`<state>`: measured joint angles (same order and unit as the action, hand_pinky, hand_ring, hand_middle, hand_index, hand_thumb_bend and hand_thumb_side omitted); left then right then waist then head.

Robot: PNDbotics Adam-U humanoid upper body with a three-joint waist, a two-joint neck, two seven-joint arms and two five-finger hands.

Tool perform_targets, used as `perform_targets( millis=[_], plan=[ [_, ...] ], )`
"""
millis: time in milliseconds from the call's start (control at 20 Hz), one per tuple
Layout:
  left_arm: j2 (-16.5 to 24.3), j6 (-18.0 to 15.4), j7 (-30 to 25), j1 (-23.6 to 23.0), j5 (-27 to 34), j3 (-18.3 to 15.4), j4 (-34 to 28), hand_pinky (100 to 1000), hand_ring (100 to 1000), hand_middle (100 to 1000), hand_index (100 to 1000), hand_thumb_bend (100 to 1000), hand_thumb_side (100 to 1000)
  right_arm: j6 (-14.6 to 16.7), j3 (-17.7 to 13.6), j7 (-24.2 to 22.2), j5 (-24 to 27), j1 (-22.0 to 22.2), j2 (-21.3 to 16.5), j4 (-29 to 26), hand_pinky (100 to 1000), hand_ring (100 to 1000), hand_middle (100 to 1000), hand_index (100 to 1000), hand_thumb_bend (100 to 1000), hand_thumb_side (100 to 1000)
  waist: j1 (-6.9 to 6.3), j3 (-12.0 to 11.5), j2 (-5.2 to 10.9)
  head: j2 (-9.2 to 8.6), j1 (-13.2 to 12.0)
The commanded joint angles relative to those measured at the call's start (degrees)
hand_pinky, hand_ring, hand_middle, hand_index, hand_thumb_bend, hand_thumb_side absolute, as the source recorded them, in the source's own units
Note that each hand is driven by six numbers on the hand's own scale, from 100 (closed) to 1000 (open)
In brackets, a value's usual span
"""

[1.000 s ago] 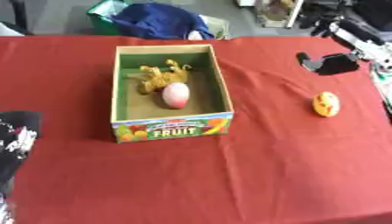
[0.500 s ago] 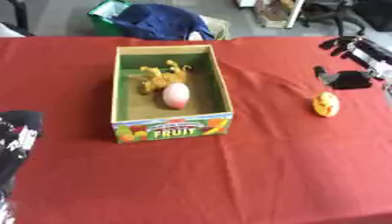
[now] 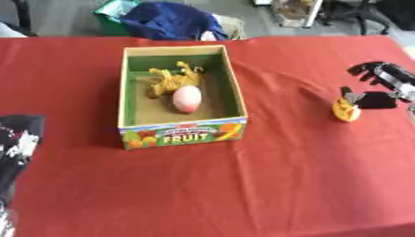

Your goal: Pick up objects on the table and place them in the box.

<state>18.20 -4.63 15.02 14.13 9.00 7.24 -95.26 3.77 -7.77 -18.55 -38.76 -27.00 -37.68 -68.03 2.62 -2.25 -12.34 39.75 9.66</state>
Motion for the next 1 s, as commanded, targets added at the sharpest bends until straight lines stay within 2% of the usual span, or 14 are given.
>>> perform_targets(
  millis=[50, 550, 900, 1000],
  plan=[
    [1.3, 0.1, 0.1, 0.4, -0.3, -0.5, -1.0, 558, 686, 512, 621, 553, 423, -0.1, -0.8, -0.2, -0.6, -0.2, -1.9, 0.3, 787, 812, 801, 875, 172, 443, -0.05, 0.0, 0.94, 0.23, 0.0],
    [1.3, 0.0, 0.1, 0.4, -0.3, -0.5, -1.0, 558, 686, 512, 622, 553, 423, 0.6, -0.9, -7.1, -0.8, 1.0, -2.6, 1.0, 806, 835, 819, 894, 287, 608, 0.07, 0.2, 0.90, 0.31, 0.0],
    [1.3, 0.0, 0.2, 0.3, -0.3, -0.5, -1.0, 558, 686, 512, 622, 552, 424, 0.2, -0.8, -9.4, -2.2, 1.2, -2.7, 1.4, 818, 850, 847, 903, 347, 635, 0.09, 0.2, 0.88, 0.35, 0.0],
    [1.3, 0.0, 0.2, 0.3, -0.3, -0.5, -1.0, 558, 686, 512, 622, 552, 424, -0.3, -0.8, -9.8, -3.5, 1.2, -2.7, 1.7, 825, 856, 857, 903, 366, 608, 0.09, 0.2, 0.87, 0.38, 0.0]
  ],
)
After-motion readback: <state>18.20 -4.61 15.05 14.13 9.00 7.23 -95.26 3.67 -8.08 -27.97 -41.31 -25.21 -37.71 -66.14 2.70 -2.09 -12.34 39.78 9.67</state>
